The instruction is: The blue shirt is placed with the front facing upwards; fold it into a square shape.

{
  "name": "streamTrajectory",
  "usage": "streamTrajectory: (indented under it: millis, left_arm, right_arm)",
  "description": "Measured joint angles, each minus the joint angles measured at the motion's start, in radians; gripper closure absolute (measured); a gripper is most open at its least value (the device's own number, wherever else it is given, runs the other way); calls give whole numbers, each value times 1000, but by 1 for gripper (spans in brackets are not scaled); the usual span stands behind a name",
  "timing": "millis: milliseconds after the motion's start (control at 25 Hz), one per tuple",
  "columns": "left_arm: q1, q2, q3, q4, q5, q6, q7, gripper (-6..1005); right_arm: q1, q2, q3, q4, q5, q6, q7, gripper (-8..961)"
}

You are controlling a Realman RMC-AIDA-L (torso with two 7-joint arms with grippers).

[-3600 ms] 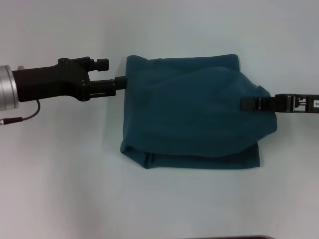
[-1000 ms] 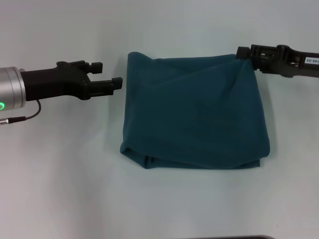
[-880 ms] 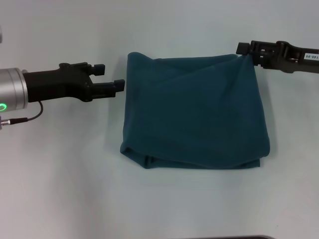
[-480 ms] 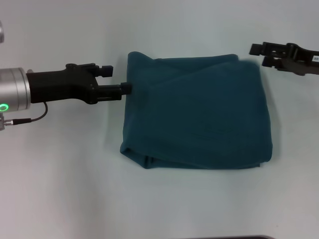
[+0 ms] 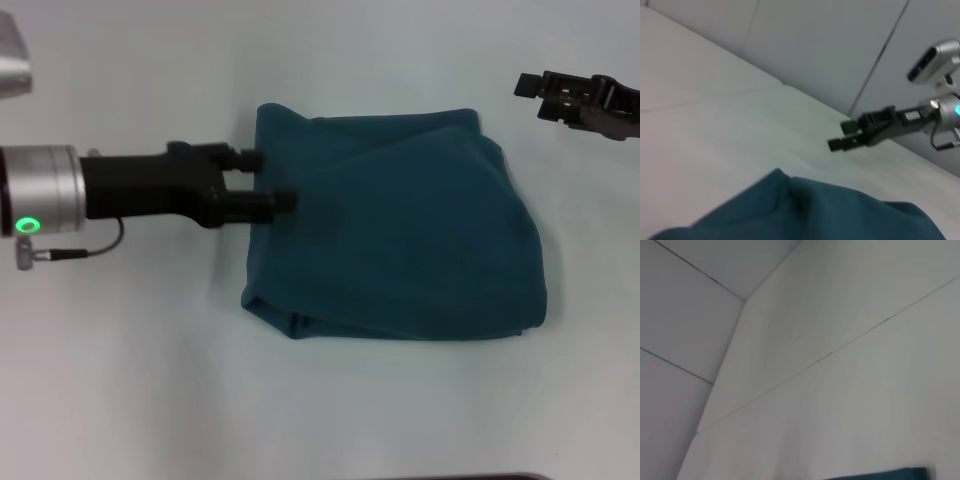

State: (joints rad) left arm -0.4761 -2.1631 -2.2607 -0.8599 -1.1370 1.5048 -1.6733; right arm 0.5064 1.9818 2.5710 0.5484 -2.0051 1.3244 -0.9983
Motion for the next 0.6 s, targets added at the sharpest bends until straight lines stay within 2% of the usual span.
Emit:
streamTrajectory:
  millis: [200, 600]
  left_arm:
    - [-9, -1, 41, 59, 0, -11, 17, 204]
    - [-11, -1, 53, 163, 10, -33, 54, 216]
  right_arm:
    - [10, 3, -1, 1, 2, 6, -2, 145]
    - [11, 3, -4, 1, 2, 11, -2, 146]
